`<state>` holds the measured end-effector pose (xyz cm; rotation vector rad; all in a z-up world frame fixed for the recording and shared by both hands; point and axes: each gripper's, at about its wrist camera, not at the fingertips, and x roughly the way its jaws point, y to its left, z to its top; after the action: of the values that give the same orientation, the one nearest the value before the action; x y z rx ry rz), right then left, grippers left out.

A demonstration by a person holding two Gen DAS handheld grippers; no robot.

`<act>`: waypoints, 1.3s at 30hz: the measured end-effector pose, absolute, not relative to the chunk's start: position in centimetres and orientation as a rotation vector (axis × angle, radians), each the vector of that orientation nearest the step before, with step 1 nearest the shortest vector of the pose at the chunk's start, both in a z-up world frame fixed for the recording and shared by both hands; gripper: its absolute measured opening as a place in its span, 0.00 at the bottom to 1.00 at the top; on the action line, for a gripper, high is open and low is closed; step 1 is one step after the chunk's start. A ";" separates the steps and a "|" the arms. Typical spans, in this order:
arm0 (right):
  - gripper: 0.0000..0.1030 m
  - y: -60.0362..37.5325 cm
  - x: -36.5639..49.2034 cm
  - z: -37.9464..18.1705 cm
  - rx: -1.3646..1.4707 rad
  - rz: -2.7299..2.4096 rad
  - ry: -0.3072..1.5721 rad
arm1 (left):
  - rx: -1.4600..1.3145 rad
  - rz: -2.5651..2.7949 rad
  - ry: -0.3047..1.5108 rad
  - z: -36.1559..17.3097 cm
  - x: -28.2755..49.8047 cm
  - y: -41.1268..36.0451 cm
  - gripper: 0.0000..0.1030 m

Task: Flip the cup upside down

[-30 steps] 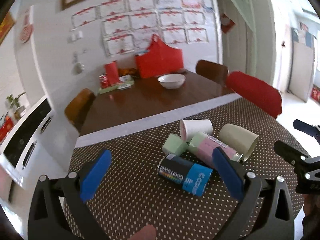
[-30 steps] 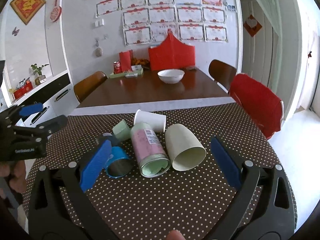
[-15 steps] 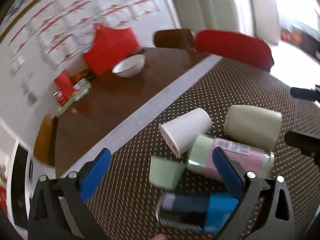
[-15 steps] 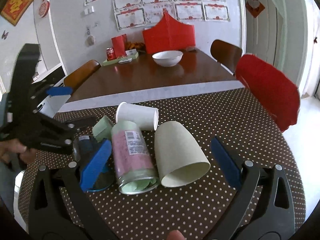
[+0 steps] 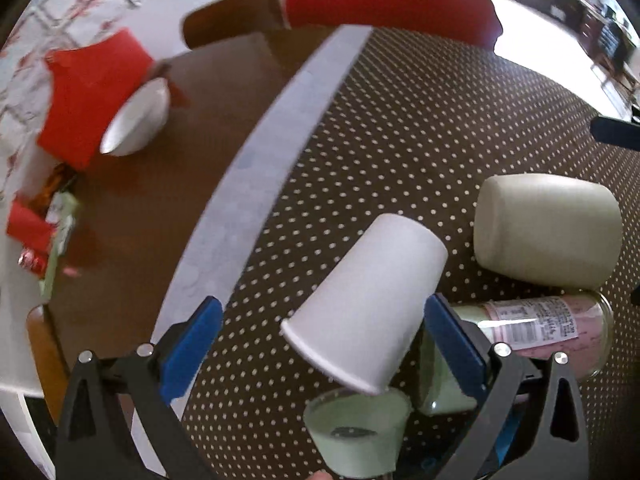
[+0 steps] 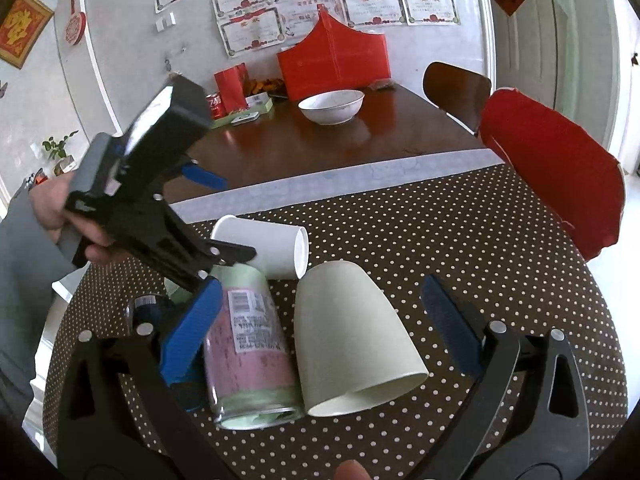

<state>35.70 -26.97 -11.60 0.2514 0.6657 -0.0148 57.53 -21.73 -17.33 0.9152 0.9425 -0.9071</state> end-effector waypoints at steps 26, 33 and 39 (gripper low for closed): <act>0.94 -27.5 32.7 -11.3 0.274 -0.060 0.652 | 0.761 -0.799 1.007 -14.0 55.8 -17.5 0.63; 0.94 -26.0 28.9 -8.9 0.259 -0.053 0.621 | 0.712 -0.767 0.926 -8.3 48.6 -13.7 0.63; 0.94 -24.2 24.2 -8.0 0.238 -0.033 0.624 | 0.696 -0.766 0.901 -7.2 40.0 -11.0 0.63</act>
<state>24.18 -24.20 -7.99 0.2381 0.6238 -0.0332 39.98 -10.96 -7.22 0.6965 0.9006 -0.7663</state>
